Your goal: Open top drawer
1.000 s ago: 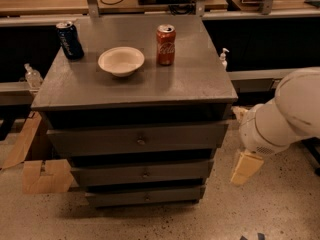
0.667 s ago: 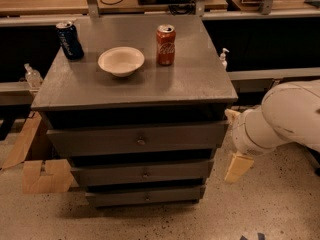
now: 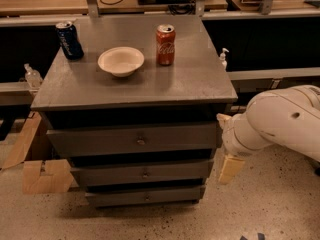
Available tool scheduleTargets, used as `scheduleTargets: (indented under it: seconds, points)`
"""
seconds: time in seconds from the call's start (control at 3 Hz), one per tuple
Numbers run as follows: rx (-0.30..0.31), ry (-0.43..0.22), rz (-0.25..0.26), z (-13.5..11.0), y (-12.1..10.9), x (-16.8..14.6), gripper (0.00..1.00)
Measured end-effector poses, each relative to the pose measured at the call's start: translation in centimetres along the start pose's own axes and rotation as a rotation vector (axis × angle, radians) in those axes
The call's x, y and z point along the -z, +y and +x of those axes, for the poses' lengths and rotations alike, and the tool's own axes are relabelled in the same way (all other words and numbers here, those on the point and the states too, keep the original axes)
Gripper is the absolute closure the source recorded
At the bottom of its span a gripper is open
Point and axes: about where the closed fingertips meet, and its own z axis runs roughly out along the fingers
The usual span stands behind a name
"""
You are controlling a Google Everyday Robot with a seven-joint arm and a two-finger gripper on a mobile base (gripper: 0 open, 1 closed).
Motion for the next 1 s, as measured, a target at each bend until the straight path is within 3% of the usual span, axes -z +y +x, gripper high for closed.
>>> scheduleTargets:
  seconds: [0.67, 1.0]
  points:
    - [0.089, 0.104, -0.082, -0.9, -0.2, -3.3, 0.00]
    - [0.139, 0.143, -0.104, -1.1, -1.7, -5.4, 0.00]
